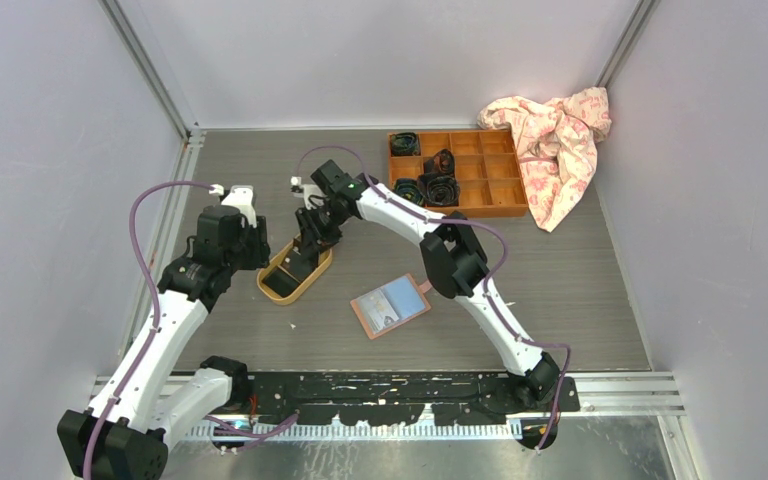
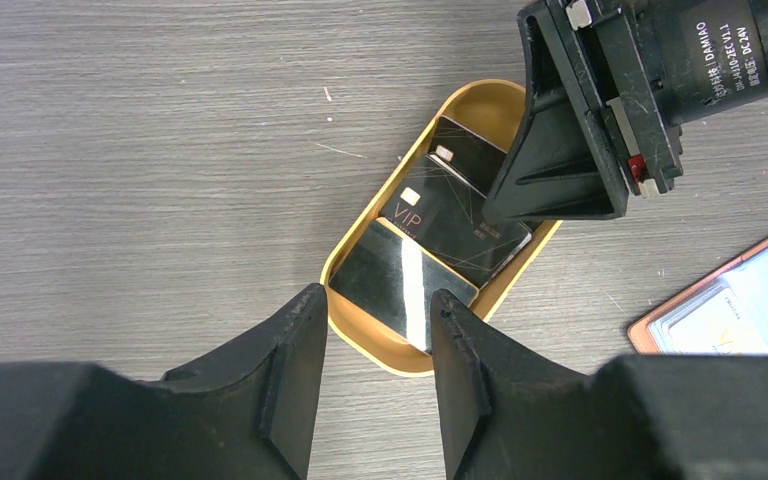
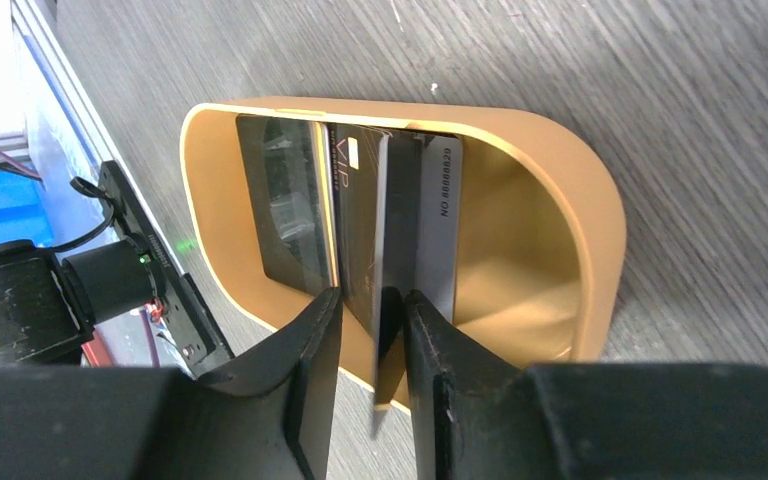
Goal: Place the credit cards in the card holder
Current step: Pick up the credit card from the storage box, then insert the credit card into the card slot.
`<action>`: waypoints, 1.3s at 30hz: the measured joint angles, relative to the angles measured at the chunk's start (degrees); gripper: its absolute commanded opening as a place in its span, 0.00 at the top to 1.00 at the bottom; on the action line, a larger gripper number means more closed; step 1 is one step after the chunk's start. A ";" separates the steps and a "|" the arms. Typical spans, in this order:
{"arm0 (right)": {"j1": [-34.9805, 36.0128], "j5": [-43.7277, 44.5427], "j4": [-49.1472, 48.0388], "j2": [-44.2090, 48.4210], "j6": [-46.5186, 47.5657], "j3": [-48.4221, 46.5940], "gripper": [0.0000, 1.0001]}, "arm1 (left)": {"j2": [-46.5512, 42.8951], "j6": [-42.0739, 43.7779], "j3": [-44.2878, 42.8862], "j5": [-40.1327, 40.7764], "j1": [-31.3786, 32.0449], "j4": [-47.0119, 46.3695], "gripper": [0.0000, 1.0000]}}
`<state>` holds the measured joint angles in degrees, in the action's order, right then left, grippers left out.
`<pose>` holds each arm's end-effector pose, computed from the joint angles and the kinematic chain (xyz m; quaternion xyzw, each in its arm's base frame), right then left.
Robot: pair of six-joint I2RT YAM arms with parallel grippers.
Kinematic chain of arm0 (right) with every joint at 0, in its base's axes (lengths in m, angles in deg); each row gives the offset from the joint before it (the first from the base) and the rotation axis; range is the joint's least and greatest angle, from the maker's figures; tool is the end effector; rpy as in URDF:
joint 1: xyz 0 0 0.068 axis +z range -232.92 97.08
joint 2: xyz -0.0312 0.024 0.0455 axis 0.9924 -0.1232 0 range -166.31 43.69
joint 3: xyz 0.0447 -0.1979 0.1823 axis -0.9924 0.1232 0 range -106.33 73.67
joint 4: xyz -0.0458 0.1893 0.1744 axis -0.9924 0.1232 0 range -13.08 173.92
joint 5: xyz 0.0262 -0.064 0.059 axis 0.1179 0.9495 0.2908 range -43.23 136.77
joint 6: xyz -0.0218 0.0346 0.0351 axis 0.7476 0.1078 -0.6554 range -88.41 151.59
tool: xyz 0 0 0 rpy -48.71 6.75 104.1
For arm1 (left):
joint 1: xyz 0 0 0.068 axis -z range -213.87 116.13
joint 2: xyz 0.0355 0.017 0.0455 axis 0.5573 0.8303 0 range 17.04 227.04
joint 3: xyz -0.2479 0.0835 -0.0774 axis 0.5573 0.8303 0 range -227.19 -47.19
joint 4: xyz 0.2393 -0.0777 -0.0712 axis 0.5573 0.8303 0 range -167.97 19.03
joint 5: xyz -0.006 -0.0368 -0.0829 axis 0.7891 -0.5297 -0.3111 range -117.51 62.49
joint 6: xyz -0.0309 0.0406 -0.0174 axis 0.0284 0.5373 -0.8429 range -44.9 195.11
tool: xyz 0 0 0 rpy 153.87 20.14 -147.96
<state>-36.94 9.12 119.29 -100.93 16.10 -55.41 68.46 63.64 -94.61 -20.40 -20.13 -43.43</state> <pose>0.3607 0.4046 0.1720 -0.3253 0.8541 0.4003 0.0664 0.1851 -0.0407 0.2945 -0.0091 0.8995 -0.0400 0.4350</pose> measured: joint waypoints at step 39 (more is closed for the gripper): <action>-3.63 -9.53 -0.74 16.50 7.80 13.88 0.99 | -9.14 -1.09 0.96 -6.21 0.00 -2.32 0.34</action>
<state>-40.57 -0.41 118.55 -84.43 23.91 -41.53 59.32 62.55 -93.65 -26.61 -20.13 -45.75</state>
